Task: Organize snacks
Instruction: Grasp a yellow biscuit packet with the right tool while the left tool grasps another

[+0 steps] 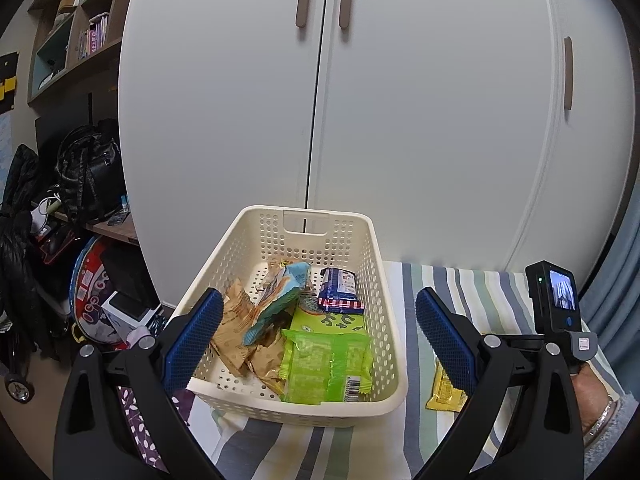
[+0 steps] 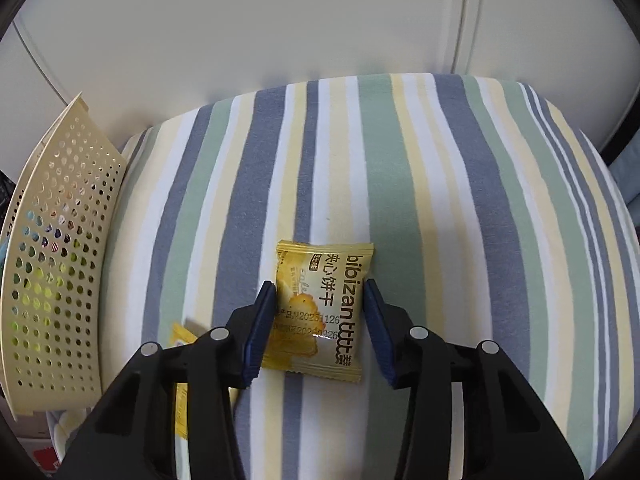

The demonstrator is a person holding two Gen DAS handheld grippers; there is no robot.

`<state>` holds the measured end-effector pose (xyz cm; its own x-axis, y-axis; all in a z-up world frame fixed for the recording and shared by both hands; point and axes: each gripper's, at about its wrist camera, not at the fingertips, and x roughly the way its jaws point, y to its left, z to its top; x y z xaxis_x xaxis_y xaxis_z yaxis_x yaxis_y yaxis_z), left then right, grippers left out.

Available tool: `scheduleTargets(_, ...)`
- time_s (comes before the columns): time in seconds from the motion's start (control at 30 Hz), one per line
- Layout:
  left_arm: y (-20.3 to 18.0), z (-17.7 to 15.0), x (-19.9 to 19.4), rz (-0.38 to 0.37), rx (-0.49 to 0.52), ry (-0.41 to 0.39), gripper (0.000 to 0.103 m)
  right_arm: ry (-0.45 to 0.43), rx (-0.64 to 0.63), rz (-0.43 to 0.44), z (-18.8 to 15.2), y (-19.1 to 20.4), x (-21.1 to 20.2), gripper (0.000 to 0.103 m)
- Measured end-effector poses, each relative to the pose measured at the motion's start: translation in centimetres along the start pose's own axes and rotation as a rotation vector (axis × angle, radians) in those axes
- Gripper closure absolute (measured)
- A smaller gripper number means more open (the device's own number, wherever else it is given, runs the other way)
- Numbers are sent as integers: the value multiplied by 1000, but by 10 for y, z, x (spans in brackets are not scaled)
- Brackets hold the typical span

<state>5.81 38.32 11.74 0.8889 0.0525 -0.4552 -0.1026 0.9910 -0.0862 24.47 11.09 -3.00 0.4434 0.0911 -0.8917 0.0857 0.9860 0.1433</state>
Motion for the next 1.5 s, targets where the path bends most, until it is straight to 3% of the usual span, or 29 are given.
scheduleTargets(0.3,-22,-3,0,-87,27,35,5,-6,31,-13,-22,-53,-15,58)
scheduleTargets(0.57,-88,-15,-12,-248,171,87,5,-10,75,4,-42,-101,-31,58)
scheduleTargets(0.67,-114,-23,-8,-331,227,137,5,-13,69,16,-47,-110,-37,58)
scheduleTargets(0.83,-138,-38,26,-475,246,332,5,-25,66,29,-48,-108,-36,58)
scheduleTargets(1.07,-150,-65,81,-439,274,494,5,-36,86,69,-50,-115,-36,57)
scheduleTargets(1.33,-153,-80,134,-342,320,585,8,-45,111,102,-52,-120,-37,57)
scheduleTargets(1.43,-155,-87,148,-317,329,622,20,-47,118,109,-51,-120,-38,57)
scheduleTargets(1.5,-156,-87,153,-307,331,631,21,-49,124,114,-52,-121,-38,57)
